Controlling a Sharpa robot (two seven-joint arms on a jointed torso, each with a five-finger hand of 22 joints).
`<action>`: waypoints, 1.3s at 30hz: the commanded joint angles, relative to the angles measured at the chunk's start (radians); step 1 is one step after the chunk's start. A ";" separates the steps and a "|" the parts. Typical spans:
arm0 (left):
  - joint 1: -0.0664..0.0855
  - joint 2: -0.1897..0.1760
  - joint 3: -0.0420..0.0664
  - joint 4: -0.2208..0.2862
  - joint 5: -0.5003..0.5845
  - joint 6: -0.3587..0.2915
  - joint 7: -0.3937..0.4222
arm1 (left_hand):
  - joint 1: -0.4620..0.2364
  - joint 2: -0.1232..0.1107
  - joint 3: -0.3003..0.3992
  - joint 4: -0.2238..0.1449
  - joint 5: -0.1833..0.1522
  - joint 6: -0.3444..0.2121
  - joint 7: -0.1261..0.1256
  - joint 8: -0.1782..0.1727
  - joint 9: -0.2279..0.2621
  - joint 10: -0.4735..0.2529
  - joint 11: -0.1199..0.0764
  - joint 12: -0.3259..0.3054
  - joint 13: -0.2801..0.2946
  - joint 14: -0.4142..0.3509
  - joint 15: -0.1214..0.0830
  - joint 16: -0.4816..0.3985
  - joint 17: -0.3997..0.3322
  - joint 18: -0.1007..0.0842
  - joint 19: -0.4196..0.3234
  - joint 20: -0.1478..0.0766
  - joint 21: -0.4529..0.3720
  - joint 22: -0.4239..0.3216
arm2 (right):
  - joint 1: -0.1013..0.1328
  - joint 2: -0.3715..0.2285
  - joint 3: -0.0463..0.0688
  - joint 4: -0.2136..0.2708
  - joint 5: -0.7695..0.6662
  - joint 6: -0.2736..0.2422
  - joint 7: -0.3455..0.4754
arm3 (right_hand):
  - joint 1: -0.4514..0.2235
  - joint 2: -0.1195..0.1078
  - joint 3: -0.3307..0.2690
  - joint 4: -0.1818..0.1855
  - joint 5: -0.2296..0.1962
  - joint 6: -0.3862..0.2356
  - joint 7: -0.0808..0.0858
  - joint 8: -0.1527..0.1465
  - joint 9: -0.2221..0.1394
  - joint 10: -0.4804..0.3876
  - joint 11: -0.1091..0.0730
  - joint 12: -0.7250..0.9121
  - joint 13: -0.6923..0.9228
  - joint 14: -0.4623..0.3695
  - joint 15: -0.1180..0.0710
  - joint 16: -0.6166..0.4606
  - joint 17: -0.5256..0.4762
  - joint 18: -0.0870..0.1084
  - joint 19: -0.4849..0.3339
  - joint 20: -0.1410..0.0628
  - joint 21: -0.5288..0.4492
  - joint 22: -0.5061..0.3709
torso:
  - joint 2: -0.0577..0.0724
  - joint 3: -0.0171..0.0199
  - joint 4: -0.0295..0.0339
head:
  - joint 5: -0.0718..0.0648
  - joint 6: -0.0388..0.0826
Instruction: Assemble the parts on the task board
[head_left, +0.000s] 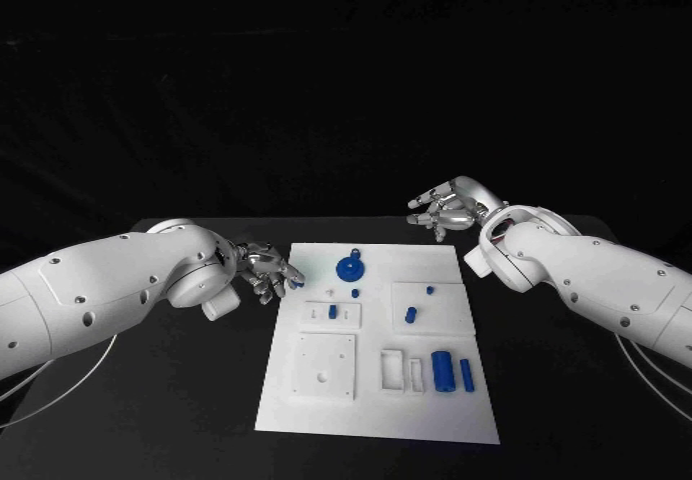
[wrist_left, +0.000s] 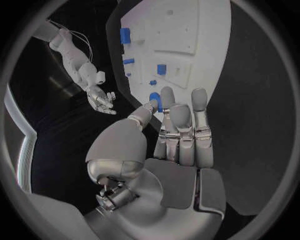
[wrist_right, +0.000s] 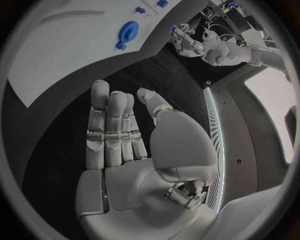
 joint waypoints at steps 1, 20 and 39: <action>-0.001 -0.013 -0.014 0.044 -0.031 -0.110 -0.035 | -0.005 -0.002 0.082 -0.076 0.004 0.080 -0.068 -0.007 0.041 0.044 -0.008 0.007 0.001 0.010 -0.002 0.004 0.008 -0.010 0.008 0.000 0.005 0.016 | 0.000 0.002 0.001 -0.002 -0.007 0.012 0.005 | -0.001 -0.009 0.000 0.005 0.006 -0.004 0.000 0.003 0.001 0.000 -0.007 -0.004 0.001 0.005 -0.010 0.006 -0.001 0.001 0.017 -0.007 -0.004 0.001 | -0.012 -0.0073 0.0058 | 0.006 -0.011; -0.043 0.016 -0.054 0.117 -0.204 -0.228 -0.104 | -0.040 -0.016 0.150 -0.091 -0.010 0.097 -0.071 -0.011 0.047 0.046 -0.009 0.042 -0.001 0.021 -0.007 0.004 0.037 -0.008 0.006 -0.006 0.038 0.016 | -0.001 0.016 0.000 -0.013 -0.007 0.016 0.006 | -0.002 -0.008 0.002 0.006 0.007 -0.004 0.001 0.003 0.001 0.000 -0.007 -0.004 0.002 0.005 -0.010 0.006 -0.001 0.001 0.018 -0.007 -0.006 0.003 | -0.018 -0.0122 0.0085 | 0.008 -0.026; -0.073 0.084 -0.054 0.065 -0.238 -0.195 -0.125 | -0.061 -0.011 0.146 -0.081 -0.015 0.108 -0.077 0.000 0.081 0.047 -0.007 0.083 0.006 0.026 -0.010 0.014 0.051 -0.010 0.006 -0.007 0.048 0.014 | -0.001 0.018 0.000 -0.012 -0.007 0.016 0.007 | -0.003 -0.008 0.002 0.006 0.009 -0.004 0.001 0.003 0.001 0.001 -0.007 -0.004 0.003 0.006 -0.010 0.007 -0.001 0.001 0.019 -0.007 -0.008 0.004 | -0.018 -0.0122 0.0098 | -0.001 -0.029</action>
